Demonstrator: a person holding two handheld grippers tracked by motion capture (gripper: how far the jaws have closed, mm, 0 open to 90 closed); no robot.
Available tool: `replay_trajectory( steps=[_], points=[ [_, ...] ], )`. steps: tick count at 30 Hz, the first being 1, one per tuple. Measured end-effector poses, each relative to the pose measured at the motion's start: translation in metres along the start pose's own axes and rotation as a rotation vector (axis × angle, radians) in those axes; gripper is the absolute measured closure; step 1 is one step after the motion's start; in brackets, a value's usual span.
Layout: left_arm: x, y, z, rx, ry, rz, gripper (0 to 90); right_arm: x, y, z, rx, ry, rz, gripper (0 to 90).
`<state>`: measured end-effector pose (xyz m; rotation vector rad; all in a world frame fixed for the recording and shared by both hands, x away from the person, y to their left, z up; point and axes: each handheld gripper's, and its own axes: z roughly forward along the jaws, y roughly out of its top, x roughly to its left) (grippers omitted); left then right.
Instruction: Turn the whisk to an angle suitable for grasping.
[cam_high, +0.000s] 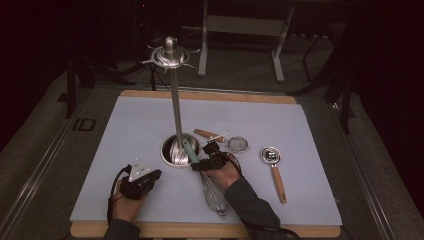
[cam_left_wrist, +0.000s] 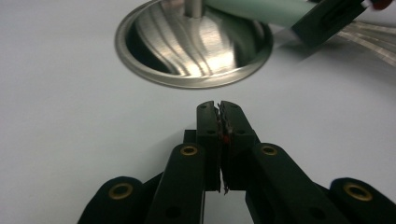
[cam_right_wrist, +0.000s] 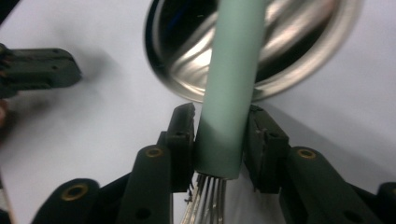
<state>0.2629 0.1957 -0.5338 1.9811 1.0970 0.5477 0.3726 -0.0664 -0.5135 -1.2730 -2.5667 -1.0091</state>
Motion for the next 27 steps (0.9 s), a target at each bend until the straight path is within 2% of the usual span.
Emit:
replay_trajectory(
  steps=[6,16,23,27],
  points=[
    [0.008,0.000,0.001,0.000,0.022,-0.018,86.9,-0.007,0.000,-0.015,-0.030,-0.005,0.003,69.0],
    [0.025,-0.001,0.003,-0.011,0.066,-0.066,84.6,-0.007,0.000,-0.032,-0.062,-0.017,-0.028,69.3],
    [0.031,-0.003,0.004,-0.011,0.083,-0.092,83.1,-0.007,0.001,-0.041,-0.099,-0.004,-0.031,69.3],
    [0.030,-0.003,0.005,-0.007,0.087,-0.092,81.8,-0.006,0.001,-0.047,-0.112,-0.003,-0.036,69.3]
  ],
)
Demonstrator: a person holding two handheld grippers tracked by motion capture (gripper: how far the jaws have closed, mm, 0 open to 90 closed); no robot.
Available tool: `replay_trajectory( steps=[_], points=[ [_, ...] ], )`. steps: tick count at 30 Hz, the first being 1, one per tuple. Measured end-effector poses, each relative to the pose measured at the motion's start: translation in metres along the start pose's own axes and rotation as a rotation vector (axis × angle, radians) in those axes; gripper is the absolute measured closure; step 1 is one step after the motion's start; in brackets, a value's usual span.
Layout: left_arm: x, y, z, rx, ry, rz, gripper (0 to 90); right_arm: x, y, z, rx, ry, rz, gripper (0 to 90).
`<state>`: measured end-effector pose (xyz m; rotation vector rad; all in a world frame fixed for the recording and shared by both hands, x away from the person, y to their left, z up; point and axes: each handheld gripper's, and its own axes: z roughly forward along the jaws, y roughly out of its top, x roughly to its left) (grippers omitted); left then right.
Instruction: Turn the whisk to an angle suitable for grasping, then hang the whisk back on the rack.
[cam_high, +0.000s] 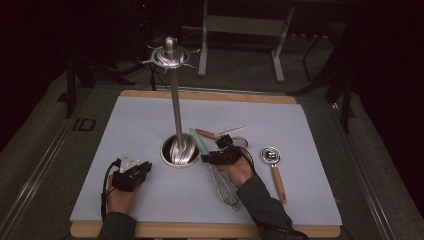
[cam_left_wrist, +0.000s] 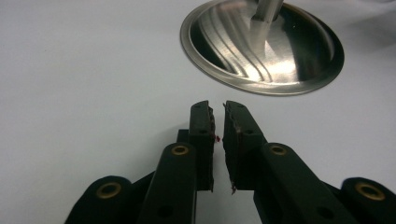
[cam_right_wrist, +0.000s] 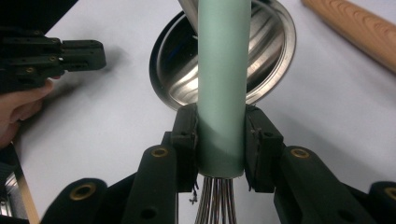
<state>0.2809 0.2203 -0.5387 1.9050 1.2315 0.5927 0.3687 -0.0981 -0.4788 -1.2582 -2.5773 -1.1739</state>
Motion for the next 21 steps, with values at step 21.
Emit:
replay_trajectory(
  steps=[21],
  points=[
    [-0.006,0.000,0.002,0.018,0.041,0.043,73.1,0.013,0.010,-0.035,-0.118,0.014,-0.073,69.4]
  ],
)
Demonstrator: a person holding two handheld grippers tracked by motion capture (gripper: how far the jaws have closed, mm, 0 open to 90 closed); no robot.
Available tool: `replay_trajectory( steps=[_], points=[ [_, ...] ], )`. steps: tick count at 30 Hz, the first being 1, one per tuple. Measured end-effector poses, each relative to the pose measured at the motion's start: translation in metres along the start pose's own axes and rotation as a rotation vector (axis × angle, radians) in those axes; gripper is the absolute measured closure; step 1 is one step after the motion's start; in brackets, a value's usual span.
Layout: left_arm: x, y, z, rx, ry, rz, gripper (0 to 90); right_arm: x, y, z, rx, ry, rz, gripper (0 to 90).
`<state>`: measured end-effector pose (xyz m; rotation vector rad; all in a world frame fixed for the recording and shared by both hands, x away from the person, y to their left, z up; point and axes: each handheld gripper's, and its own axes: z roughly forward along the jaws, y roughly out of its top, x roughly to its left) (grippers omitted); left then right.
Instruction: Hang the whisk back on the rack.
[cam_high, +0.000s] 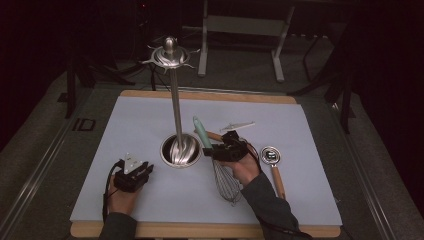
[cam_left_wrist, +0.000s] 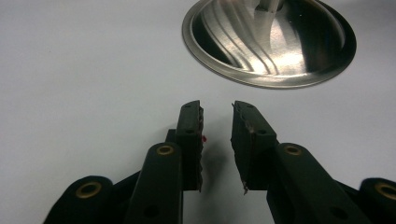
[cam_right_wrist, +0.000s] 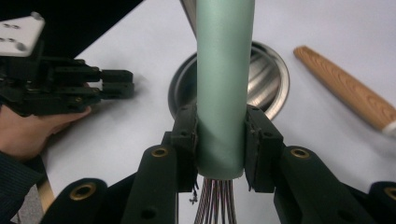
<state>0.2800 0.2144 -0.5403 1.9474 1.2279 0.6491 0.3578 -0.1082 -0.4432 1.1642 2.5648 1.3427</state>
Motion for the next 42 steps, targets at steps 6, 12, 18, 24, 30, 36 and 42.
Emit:
replay_trajectory(
  steps=[6,12,18,24,30,36,42],
  points=[
    [-0.001,0.000,0.000,-0.001,0.004,0.002,72.4,0.005,0.003,-0.008,-0.041,0.009,-0.037,69.4],
    [-0.001,0.000,0.000,0.002,0.005,0.008,72.3,0.010,0.006,-0.016,-0.080,0.013,-0.067,69.5],
    [-0.002,0.000,0.000,0.005,0.005,0.012,72.3,0.015,0.011,-0.024,-0.115,0.020,-0.097,69.5],
    [-0.002,0.000,0.001,0.004,0.005,0.014,72.3,0.018,0.017,-0.033,-0.155,0.023,-0.115,69.5],
    [-0.002,0.000,0.001,0.007,0.003,0.016,72.3,0.019,0.027,-0.045,-0.194,0.028,-0.126,69.5],
    [-0.002,0.000,0.001,0.008,0.003,0.017,72.3,0.022,0.036,-0.055,-0.230,0.030,-0.147,69.5],
    [-0.003,0.000,0.001,0.014,0.002,0.022,72.1,0.025,0.046,-0.065,-0.267,0.033,-0.168,69.5]
  ],
)
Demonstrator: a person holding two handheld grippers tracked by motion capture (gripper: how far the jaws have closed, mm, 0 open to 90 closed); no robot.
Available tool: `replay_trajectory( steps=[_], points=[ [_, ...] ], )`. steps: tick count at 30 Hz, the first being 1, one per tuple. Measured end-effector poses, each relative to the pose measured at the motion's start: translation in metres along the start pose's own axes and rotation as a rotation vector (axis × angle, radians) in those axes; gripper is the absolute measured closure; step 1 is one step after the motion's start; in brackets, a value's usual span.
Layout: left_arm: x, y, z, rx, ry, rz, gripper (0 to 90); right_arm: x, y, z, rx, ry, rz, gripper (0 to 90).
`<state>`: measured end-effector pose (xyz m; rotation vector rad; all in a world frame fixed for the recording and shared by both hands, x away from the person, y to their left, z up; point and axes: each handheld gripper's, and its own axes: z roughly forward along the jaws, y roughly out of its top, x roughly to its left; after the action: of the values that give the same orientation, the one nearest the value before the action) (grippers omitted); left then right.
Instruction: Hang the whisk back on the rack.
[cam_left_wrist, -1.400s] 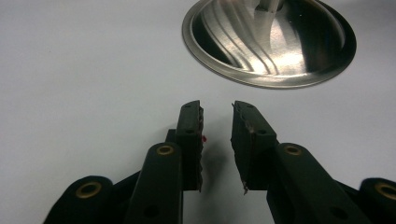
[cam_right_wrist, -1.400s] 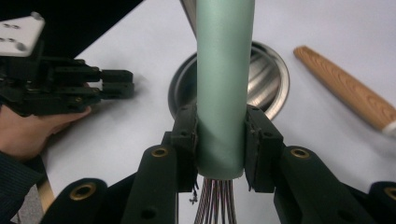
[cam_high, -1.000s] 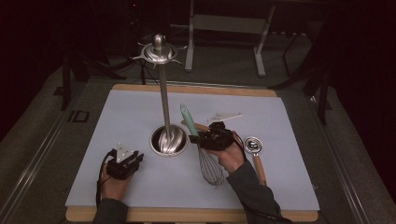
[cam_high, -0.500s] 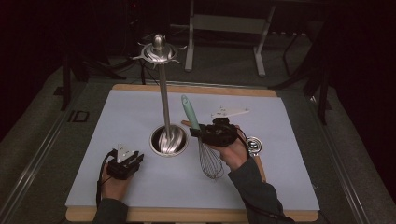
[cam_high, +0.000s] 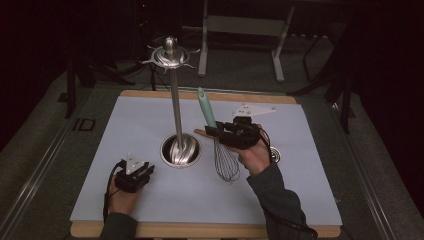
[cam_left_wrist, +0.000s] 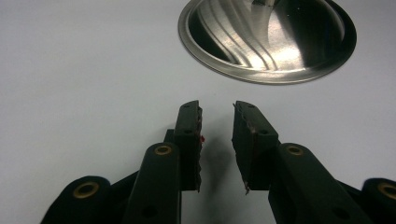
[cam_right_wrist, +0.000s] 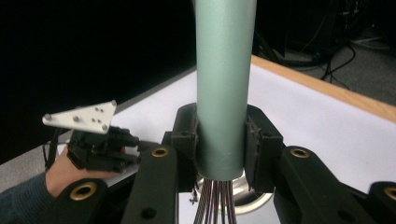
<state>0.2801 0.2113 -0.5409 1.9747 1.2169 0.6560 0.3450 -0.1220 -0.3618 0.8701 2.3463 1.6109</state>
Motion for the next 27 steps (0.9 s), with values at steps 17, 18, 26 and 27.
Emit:
replay_trajectory(
  steps=[17,18,26,27],
  points=[
    [0.000,0.000,0.000,0.007,-0.004,0.001,71.9,0.017,0.052,-0.017,-0.107,-0.020,-0.073,69.6],
    [0.000,0.000,0.000,0.007,-0.004,0.001,71.9,0.018,0.053,-0.017,-0.110,-0.018,-0.080,69.6],
    [-0.001,0.000,0.001,0.010,0.000,0.002,71.7,0.032,0.052,-0.017,-0.109,0.009,-0.139,69.6],
    [-0.001,0.000,0.001,0.010,0.000,0.001,71.6,0.033,0.052,-0.017,-0.111,0.012,-0.144,69.6]
  ],
)
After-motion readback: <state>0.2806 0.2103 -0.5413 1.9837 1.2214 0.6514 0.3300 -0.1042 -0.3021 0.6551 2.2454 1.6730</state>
